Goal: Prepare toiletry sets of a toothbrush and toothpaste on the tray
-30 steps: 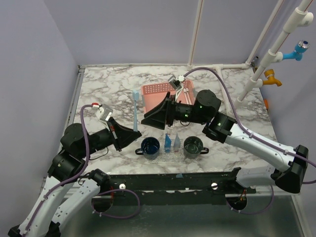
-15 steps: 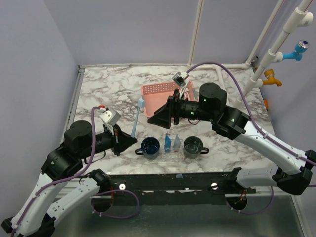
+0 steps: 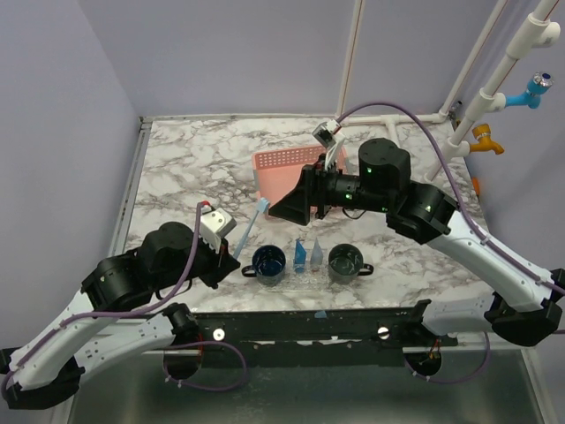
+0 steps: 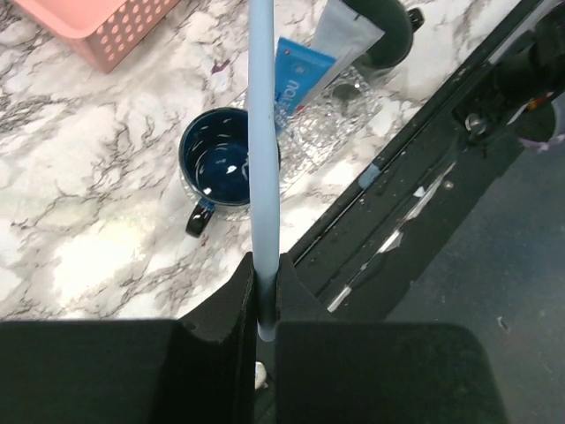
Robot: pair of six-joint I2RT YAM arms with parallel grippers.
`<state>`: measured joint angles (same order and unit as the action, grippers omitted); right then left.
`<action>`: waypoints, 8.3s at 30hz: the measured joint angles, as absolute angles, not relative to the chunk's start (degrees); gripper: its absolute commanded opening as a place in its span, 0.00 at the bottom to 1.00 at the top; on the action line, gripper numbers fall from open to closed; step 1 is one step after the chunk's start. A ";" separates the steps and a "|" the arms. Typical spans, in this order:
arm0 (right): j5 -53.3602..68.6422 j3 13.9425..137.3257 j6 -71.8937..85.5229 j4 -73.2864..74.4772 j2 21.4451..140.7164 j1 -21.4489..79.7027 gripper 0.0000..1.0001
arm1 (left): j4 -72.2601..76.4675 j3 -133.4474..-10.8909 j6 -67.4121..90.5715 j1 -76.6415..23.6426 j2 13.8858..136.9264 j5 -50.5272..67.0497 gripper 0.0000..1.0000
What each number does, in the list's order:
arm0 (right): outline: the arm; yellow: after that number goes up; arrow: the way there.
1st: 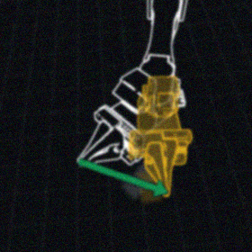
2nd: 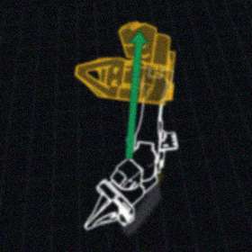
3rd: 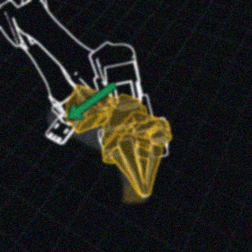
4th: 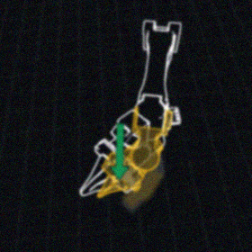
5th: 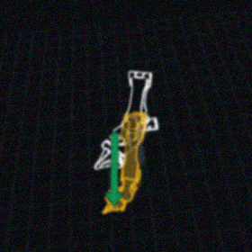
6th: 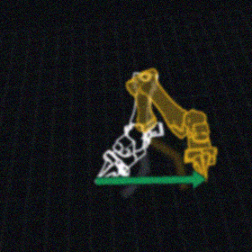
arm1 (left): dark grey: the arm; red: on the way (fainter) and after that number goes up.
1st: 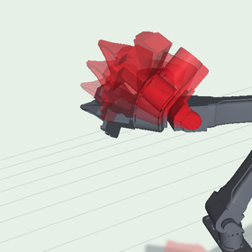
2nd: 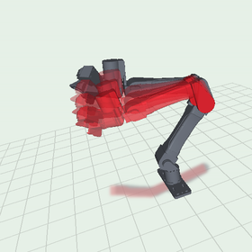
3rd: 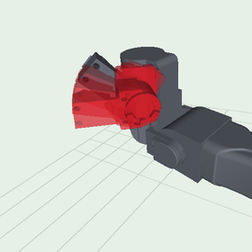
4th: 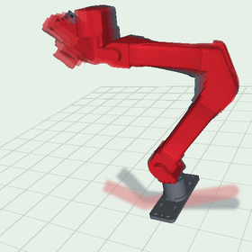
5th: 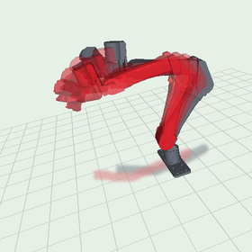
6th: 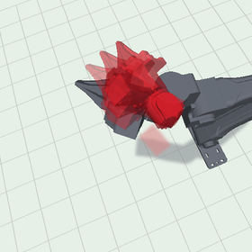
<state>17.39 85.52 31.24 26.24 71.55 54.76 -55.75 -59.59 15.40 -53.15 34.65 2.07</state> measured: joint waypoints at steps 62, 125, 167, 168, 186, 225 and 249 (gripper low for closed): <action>19.42 89.84 40.47 25.39 85.01 54.76 0.00 | -60.47 -59.61 15.03 -59.64 35.64 -8.51 0.00; -42.87 71.35 33.85 46.22 62.96 92.95 0.00 | -39.92 -57.36 18.44 -59.75 31.92 1.04 0.90; -64.66 49.71 36.97 35.51 54.11 97.45 0.00 | -35.88 -48.38 18.85 -59.75 26.02 -3.29 0.99; -64.90 49.08 36.95 34.85 53.80 97.45 0.00 | -35.79 -48.18 18.85 -59.75 26.02 -3.29 0.99; -70.02 40.03 40.32 26.44 51.64 97.45 0.00 | -33.80 -47.11 19.07 -59.75 26.09 -3.29 0.99; -76.66 35.48 62.70 27.18 58.94 97.45 0.15 | -33.50 -47.09 19.16 -59.75 26.09 -3.25 0.99; -78.41 42.28 85.36 51.16 65.49 97.47 0.41 | -33.45 -47.09 19.16 -59.75 26.09 -3.22 0.99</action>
<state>-78.41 42.28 85.36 51.16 65.49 97.47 -33.45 -47.09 19.16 -59.75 26.09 -3.22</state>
